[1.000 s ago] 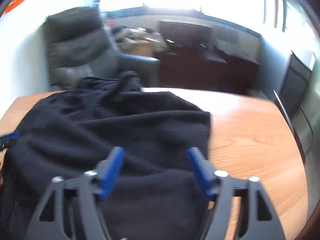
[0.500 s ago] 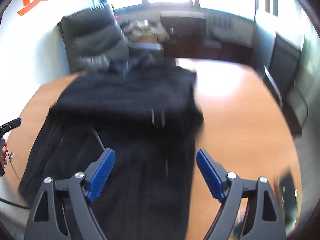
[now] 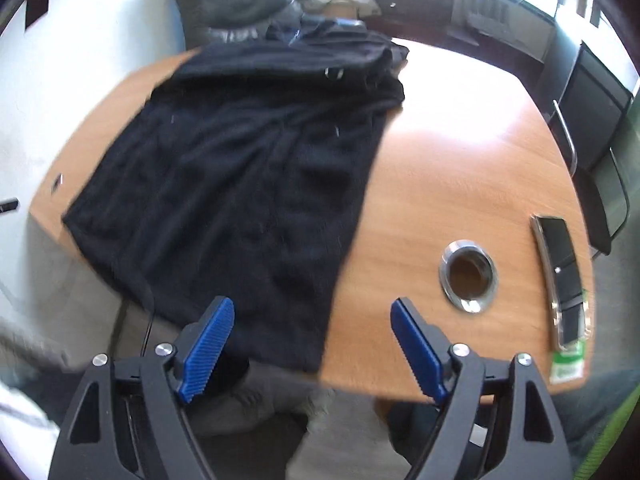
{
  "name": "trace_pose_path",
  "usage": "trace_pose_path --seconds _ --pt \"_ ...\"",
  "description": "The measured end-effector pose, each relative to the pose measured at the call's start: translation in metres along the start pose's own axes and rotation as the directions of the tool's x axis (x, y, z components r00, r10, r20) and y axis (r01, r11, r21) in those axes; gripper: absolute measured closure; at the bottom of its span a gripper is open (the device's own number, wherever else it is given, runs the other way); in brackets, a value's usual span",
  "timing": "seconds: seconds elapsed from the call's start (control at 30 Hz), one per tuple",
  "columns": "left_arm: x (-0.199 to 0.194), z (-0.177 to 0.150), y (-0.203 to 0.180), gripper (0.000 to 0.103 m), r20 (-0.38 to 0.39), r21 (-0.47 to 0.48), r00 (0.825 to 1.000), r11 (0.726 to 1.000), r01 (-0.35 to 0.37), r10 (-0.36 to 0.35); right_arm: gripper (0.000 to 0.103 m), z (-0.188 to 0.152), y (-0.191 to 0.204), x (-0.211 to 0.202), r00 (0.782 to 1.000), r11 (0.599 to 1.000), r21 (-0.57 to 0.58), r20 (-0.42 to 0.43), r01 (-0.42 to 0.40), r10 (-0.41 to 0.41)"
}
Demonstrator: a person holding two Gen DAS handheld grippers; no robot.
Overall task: Fold clothes
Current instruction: 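Grasp the jacket hem with both grippers and lift it toward the collar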
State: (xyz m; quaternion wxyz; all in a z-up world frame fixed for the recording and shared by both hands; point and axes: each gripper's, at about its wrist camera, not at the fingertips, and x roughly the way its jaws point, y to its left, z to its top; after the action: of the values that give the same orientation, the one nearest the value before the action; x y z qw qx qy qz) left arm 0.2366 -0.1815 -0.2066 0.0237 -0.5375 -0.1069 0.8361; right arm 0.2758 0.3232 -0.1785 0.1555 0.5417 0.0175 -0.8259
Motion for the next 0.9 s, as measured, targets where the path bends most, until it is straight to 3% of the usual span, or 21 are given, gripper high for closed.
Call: trace_pose_path --seconds 0.13,0.27,0.4,0.43,0.5,0.53,0.57,0.6,0.63,0.67,0.77,0.9 --pt "0.055 0.023 -0.008 0.001 -0.058 0.023 0.996 0.997 0.069 -0.067 0.018 -0.001 -0.005 0.04 1.0 0.995 0.091 -0.013 0.029 -0.028" --pt "0.106 0.04 -0.016 0.002 -0.128 0.038 0.984 0.991 0.13 -0.124 0.018 -0.012 -0.001 0.055 0.997 0.994 0.081 0.011 0.069 -0.07" --pt "0.122 0.035 -0.022 0.001 -0.12 0.053 0.982 0.987 0.153 -0.146 0.018 -0.022 0.002 0.066 0.993 0.992 0.076 0.042 0.103 -0.106" --pt "0.123 0.034 -0.024 0.001 -0.11 0.061 0.983 0.986 0.155 -0.147 0.021 -0.023 0.002 0.065 0.993 0.991 0.083 0.05 0.105 -0.109" --pt "0.123 0.034 -0.022 0.004 -0.1 0.053 0.984 0.986 0.156 -0.151 0.051 -0.024 0.006 0.06 0.994 0.995 0.068 0.068 0.076 -0.081" --pt "0.123 0.034 -0.02 0.01 -0.096 0.048 0.984 0.986 0.157 -0.152 0.09 -0.023 0.009 0.06 0.997 0.997 0.057 0.062 0.049 -0.052" --pt "0.122 0.034 -0.017 0.014 -0.097 0.035 0.984 0.987 0.156 -0.152 0.093 -0.022 0.012 0.06 0.998 0.998 0.053 0.05 0.03 -0.033" --pt "0.121 0.035 -0.013 0.031 -0.102 0.021 0.983 0.987 0.159 -0.156 0.093 -0.021 0.014 0.061 0.999 0.999 0.052 0.04 0.017 -0.019" --pt "0.122 0.035 -0.008 0.082 -0.127 -0.004 0.976 0.984 0.179 -0.178 0.093 -0.02 0.014 0.061 1.0 0.998 0.06 0.031 -0.003 0.001" --pt "0.123 0.036 -0.003 0.095 -0.148 -0.024 0.969 0.98 0.197 -0.198 0.094 -0.018 0.013 0.064 0.999 0.996 0.079 0.021 -0.03 0.028" --pt "0.12 0.036 -0.001 0.093 -0.186 -0.044 0.955 0.973 0.225 -0.23 0.094 -0.014 0.007 0.058 0.995 0.989 0.107 0.017 -0.102 0.101" --pt "0.101 0.037 0.001 0.095 -0.184 -0.125 0.922 0.939 0.321 -0.34 0.094 -0.007 0.003 0.04 0.986 0.983 0.082 0.023 -0.164 0.163"
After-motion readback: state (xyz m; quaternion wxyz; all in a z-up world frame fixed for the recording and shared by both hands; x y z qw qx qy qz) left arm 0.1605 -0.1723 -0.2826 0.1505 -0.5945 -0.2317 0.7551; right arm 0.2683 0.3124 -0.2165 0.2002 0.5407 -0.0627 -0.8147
